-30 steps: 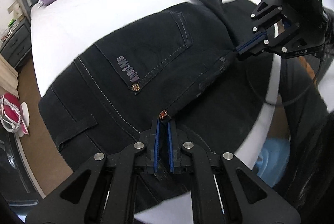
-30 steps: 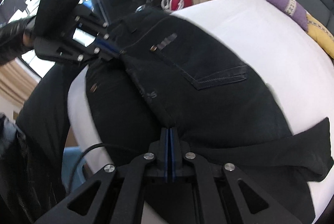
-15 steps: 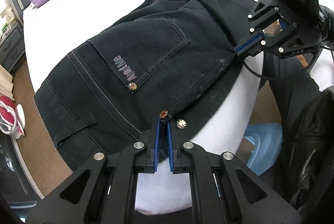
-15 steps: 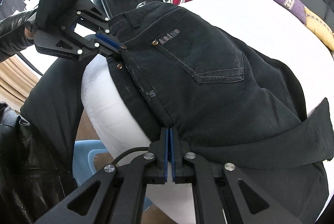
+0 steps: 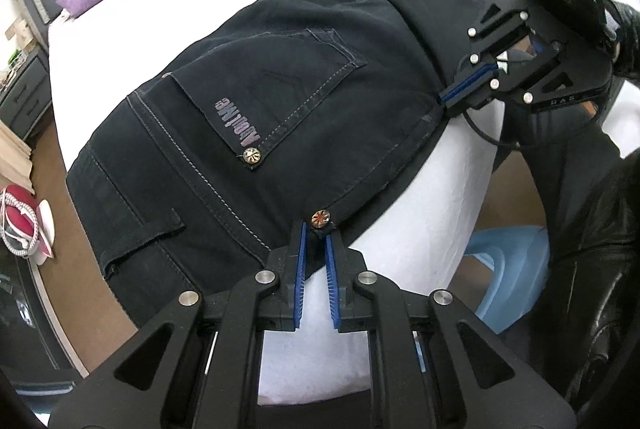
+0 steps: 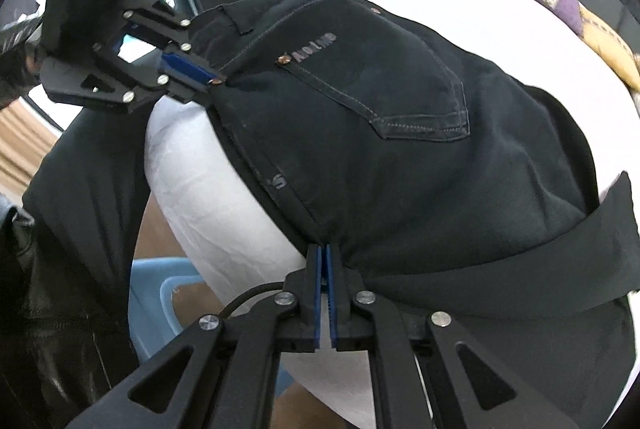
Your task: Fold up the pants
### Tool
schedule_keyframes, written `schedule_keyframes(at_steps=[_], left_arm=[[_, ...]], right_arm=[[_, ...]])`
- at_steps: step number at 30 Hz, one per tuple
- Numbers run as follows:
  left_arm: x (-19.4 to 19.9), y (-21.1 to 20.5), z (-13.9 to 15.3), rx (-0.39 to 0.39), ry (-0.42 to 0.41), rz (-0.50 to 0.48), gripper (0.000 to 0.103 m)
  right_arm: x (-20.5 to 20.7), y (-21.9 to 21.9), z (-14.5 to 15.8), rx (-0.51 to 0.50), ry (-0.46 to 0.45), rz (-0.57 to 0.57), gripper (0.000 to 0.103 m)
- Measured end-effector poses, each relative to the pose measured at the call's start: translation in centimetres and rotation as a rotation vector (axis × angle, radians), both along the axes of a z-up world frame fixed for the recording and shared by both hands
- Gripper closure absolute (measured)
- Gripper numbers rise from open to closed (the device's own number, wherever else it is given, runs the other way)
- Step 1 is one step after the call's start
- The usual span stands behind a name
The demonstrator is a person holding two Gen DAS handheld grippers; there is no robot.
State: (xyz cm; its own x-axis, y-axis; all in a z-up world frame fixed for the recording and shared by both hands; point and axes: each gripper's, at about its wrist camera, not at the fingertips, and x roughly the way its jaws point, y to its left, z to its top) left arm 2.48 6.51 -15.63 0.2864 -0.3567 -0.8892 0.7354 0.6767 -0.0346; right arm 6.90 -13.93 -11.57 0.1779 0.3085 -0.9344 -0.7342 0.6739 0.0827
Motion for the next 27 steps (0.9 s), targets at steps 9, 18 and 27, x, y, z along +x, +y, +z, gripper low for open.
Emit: schedule_keyframes(at_steps=[9,18,27], left_arm=[[0.7,0.7,2.9,-0.037,0.033,0.047,0.089],[5.3,-3.5,5.4,-0.18,-0.003,0.158,0.089],[7.9,-9.9,-1.5,-0.098,0.064,0.287,0.089]], right_arm=[[2.6,0.2,-0.6,0.056,-0.006,-0.061,0.097],[4.3,1.2,-1.9,0.103,-0.02,-0.122,0.094],[2.8,1.7,-3.1,0.207,-0.001,-0.185,0.045]])
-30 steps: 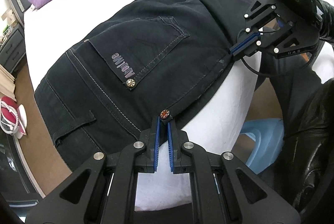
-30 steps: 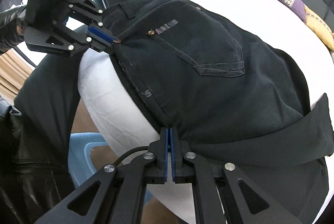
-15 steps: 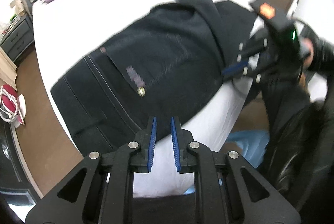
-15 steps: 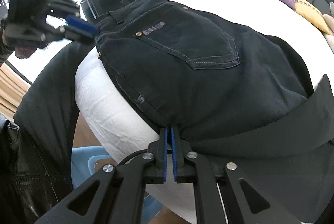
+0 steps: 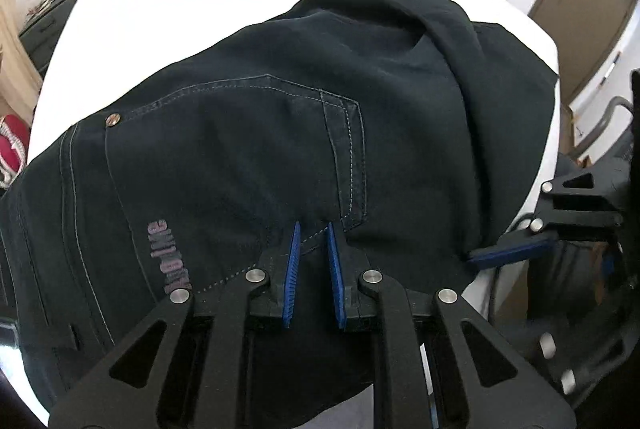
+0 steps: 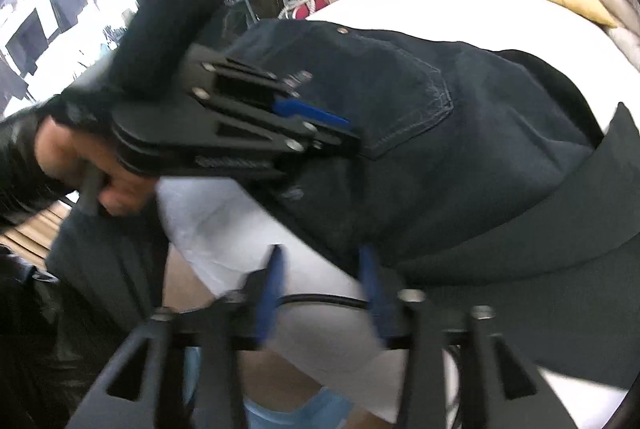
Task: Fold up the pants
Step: 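Open the right gripper off the waistband while the left gripper keeps holding it, then move the right gripper to the leg hems and grasp them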
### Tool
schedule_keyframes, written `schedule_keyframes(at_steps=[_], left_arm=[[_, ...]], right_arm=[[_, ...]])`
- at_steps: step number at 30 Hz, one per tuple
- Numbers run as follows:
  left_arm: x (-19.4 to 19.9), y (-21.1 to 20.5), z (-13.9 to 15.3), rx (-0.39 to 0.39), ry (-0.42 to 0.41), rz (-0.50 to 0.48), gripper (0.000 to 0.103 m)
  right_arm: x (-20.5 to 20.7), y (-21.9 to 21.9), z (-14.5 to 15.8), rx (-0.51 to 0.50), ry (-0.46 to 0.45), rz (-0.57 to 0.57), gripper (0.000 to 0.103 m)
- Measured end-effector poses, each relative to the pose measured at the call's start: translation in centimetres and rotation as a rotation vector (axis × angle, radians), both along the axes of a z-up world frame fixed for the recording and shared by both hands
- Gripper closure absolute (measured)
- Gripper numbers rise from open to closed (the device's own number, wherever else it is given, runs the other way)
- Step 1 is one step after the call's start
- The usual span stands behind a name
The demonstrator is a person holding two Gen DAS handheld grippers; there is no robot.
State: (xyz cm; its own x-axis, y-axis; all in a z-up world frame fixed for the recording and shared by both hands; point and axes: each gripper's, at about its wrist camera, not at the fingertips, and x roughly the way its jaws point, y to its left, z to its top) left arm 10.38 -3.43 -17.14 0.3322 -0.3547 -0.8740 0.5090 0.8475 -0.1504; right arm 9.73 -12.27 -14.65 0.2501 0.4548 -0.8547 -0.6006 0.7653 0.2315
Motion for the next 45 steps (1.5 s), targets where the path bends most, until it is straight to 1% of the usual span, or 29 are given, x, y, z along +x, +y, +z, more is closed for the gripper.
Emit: schedule_keyframes(at_steps=[1,2,4,5,7,8,10,11,12,13,14,15,17,19,22,24,28,29,30,32,33,34,35,36,37,38,39,41,45], left_arm=[[0.3,0.0,0.1,-0.013,0.018,0.018,0.089],[0.5,0.2,0.1,-0.022,0.028,0.027,0.089],[0.9,0.1,0.0,-0.039,0.037,0.038,0.089],[0.9,0.2,-0.1,-0.045,0.036,0.042,0.089],[1.1,0.5,-0.4,-0.066,0.039,0.054,0.089],[1.0,1.0,-0.6,-0.079,0.042,0.064,0.089],[1.1,1.0,-0.6,-0.091,0.044,0.072,0.089],[1.1,0.9,-0.7,-0.095,0.043,0.076,0.089],[1.2,0.8,-0.8,-0.097,0.042,0.079,0.089],[1.3,0.8,-0.8,-0.101,0.042,0.082,0.089],[1.3,1.0,-0.8,-0.107,0.043,0.087,0.089],[1.1,1.6,-0.8,-0.113,0.043,0.091,0.089],[1.0,2.0,-0.8,-0.122,0.045,0.096,0.089],[1.0,2.0,-1.1,-0.129,0.047,0.097,0.089],[1.0,2.4,-1.1,-0.147,0.057,0.1,0.089],[1.0,3.2,-1.1,-0.159,0.063,0.101,0.089],[1.3,3.7,-1.2,-0.186,0.085,0.102,0.089],[1.3,4.0,-1.2,-0.195,0.092,0.103,0.089],[1.4,4.1,-1.3,-0.203,0.097,0.104,0.089],[1.5,4.4,-1.3,-0.213,0.104,0.101,0.09],[1.6,4.4,-1.4,-0.215,0.105,0.101,0.091],[1.7,4.4,-1.4,-0.215,0.105,0.1,0.091],[1.7,4.5,-1.3,-0.213,0.103,0.099,0.091],[1.7,4.5,-1.3,-0.209,0.101,0.098,0.091],[1.7,4.5,-1.3,-0.206,0.099,0.098,0.091],[1.8,4.4,-1.2,-0.204,0.098,0.098,0.091],[1.8,4.5,-1.2,-0.202,0.097,0.098,0.091],[1.8,4.5,-1.1,-0.196,0.093,0.099,0.091],[1.9,4.0,-0.9,-0.179,0.084,0.097,0.091]], right_arm=[[0.0,0.0,0.2,0.02,0.004,-0.011,0.043],[0.2,-0.4,0.6,0.064,0.019,-0.043,0.042],[0.8,-1.5,1.2,0.139,0.056,-0.101,0.042],[1.6,-2.7,1.8,0.187,0.072,-0.16,0.042],[2.9,-4.9,2.9,0.24,0.07,-0.26,0.042],[4.1,-6.7,3.8,0.271,0.059,-0.335,0.042],[6.2,-9.0,5.2,0.272,0.029,-0.438,0.041],[7.5,-10.1,5.8,0.239,0.006,-0.498,0.04],[9.3,-11.4,6.5,0.171,-0.027,-0.573,0.04],[10.2,-12.1,6.8,0.144,-0.044,-0.606,0.04],[12.2,-13.0,7.4,0.122,-0.069,-0.648,0.038],[13.6,-13.5,7.5,0.103,-0.077,-0.672,0.036],[16.8,-14.1,7.2,0.029,-0.087,-0.732,0.033],[20.0,-15.0,6.7,-0.03,-0.091,-0.768,0.032],[24.7,-14.3,4.5,-0.141,-0.094,-0.831,0.032],[26.9,-14.6,3.0,-0.174,-0.066,-0.87,0.033],[30.3,-17.5,0.4,-0.276,-0.031,-0.949,0.033],[30.9,-18.0,-0.4,-0.304,-0.015,-0.968,0.032],[31.7,-18.4,-1.8,-0.331,0.028,-0.981,0.034],[32.4,-19.4,-3.4,-0.33,0.063,-0.993,0.034],[32.4,-19.4,-3.5,-0.332,0.037,-0.994,0.035],[32.5,-19.3,-3.6,-0.341,0.023,-0.989,0.039],[32.6,-19.2,-3.5,-0.331,0.012,-0.981,0.052],[32.6,-19.2,-3.4,-0.327,0.006,-0.974,0.075],[32.6,-19.3,-3.3,-0.334,0.001,-0.969,0.086],[32.0,-19.8,-3.1,-0.329,0.002,-0.964,0.094],[31.9,-20.0,-3.1,-0.313,0.006,-0.966,0.097],[31.2,-20.9,-2.3,-0.262,0.001,-0.982,0.098],[27.5,-24.4,1.3,-0.11,-0.08,-1.057,0.098]])
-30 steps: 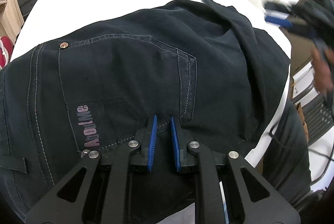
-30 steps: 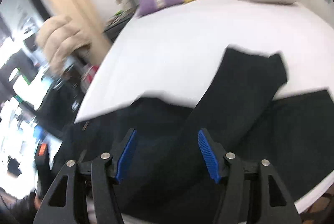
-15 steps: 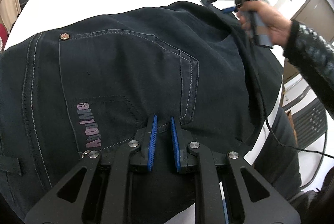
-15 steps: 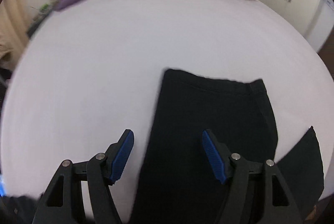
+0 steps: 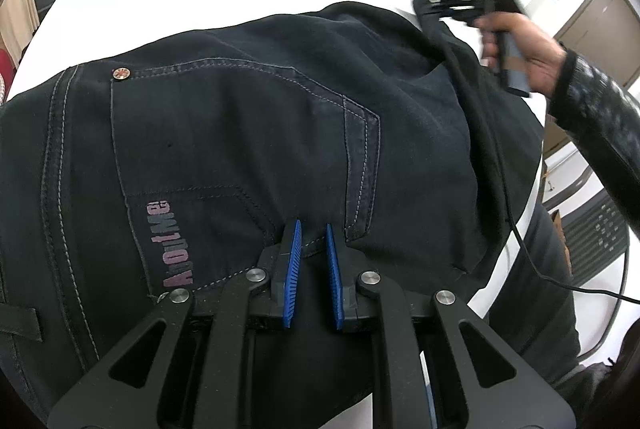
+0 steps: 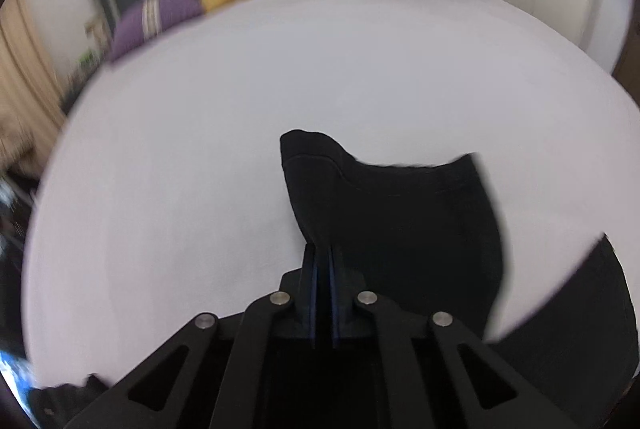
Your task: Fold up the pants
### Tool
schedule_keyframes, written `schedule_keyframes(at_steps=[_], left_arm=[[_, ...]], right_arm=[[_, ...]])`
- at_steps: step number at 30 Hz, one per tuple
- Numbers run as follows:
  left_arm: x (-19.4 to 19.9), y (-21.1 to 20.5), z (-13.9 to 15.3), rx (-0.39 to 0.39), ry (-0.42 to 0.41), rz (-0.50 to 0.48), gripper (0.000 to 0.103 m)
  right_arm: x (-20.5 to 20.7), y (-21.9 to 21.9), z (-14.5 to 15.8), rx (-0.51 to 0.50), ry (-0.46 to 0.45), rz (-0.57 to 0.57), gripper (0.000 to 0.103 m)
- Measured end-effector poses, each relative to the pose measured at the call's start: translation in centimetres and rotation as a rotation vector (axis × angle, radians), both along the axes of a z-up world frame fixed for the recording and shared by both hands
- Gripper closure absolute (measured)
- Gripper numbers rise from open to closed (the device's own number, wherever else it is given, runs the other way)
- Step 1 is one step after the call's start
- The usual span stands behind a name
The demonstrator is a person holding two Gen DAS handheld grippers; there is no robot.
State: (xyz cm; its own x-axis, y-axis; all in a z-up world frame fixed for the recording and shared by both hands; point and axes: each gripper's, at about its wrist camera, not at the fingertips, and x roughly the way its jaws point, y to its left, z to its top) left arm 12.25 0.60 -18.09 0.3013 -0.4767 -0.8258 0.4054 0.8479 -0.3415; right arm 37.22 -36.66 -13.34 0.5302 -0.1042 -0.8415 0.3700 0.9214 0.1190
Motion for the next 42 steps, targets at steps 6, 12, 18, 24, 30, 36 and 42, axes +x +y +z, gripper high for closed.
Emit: schedule_keyframes(at_steps=[6,12,18,24,30,36,42], left_arm=[[-0.3,-1.1,0.0,0.017,-0.01,-0.002,0.091],[-0.9,-2.0,0.0,0.04,-0.019,0.0,0.091],[-1.3,-3.3,-0.2,0.062,-0.021,0.002,0.091],[-1.4,-4.1,0.2,0.088,-0.027,0.007,0.091],[-1.6,-5.1,0.5,0.116,-0.033,0.01,0.091],[-1.7,-5.1,0.4,0.115,-0.033,0.021,0.091],[-1.3,-4.5,0.2,0.085,-0.01,0.042,0.091]], right_arm=[[-9.9,-9.1,3.1,0.244,-0.213,-0.185,0.098],[-21.5,-16.2,0.3,0.414,-0.317,-0.418,0.097],[-29.3,-19.8,-5.7,0.678,-0.408,-0.632,0.074],[-28.0,-19.4,-4.6,0.692,-0.454,-0.565,0.041],[-24.1,-20.1,-4.6,0.685,-0.379,-0.565,0.047],[-25.3,-22.3,-5.1,0.706,-0.362,-0.584,0.099],[-29.2,-21.9,-4.2,0.682,-0.415,-0.624,0.099]])
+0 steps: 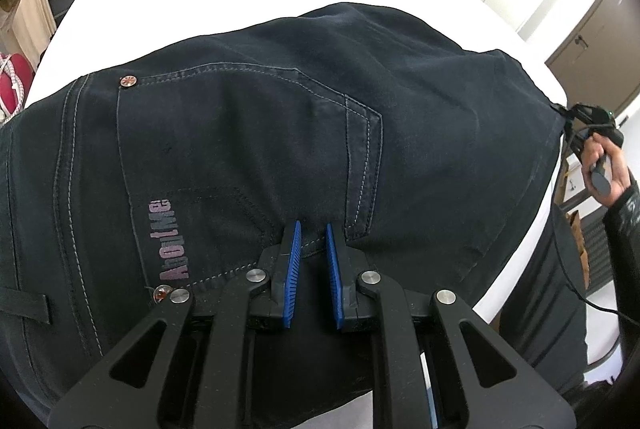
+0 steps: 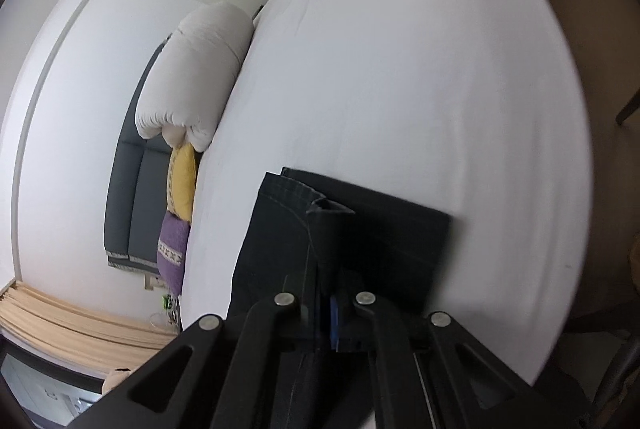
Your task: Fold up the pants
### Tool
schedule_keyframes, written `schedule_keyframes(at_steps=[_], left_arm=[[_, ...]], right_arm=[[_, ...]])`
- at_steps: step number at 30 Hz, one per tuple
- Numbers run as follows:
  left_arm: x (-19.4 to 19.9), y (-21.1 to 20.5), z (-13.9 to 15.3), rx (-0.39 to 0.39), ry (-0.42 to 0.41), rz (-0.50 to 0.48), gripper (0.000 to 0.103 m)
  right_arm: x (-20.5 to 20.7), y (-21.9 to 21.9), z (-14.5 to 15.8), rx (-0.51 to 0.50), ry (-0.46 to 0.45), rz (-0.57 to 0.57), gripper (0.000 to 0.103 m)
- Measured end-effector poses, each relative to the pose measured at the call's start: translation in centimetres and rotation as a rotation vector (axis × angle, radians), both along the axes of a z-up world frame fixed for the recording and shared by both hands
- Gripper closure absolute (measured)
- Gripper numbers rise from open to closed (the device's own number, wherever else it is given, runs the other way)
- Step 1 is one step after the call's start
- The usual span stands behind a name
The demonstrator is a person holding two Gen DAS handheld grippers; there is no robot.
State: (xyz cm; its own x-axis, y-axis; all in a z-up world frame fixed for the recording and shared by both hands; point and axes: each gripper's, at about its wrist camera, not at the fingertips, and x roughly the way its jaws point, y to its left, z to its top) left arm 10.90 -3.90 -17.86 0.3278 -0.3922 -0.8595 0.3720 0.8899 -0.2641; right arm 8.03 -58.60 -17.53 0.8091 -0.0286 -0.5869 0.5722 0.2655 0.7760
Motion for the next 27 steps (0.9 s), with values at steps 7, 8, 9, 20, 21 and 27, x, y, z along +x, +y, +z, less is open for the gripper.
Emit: schedule_keyframes(at_steps=[7,8,9,20,21,27], left_arm=[[0.3,0.8,0.2,-0.01,0.008,-0.002,0.091],[0.3,0.7,0.2,-0.009,0.008,-0.001,0.091],[0.2,1.1,0.3,-0.01,0.008,-0.002,0.09],[0.0,3.4,0.3,-0.078,0.014,0.033,0.09],[0.0,3.6,0.3,-0.085,0.014,0.038,0.09],[-0.2,4.5,0.1,-0.11,0.008,0.05,0.09]], right_arm=[[-1.5,-0.5,-1.2,0.027,0.004,-0.023,0.099],[-1.6,-0.6,-1.3,0.031,0.002,-0.025,0.1],[-1.7,-0.7,-1.4,0.039,-0.001,-0.032,0.1],[-4.1,-1.5,-1.6,0.069,-0.041,-0.076,0.088],[-4.6,-1.4,-0.4,0.006,-0.011,-0.093,0.074],[-5.4,3.3,5.6,-0.078,-0.067,0.123,0.055]])
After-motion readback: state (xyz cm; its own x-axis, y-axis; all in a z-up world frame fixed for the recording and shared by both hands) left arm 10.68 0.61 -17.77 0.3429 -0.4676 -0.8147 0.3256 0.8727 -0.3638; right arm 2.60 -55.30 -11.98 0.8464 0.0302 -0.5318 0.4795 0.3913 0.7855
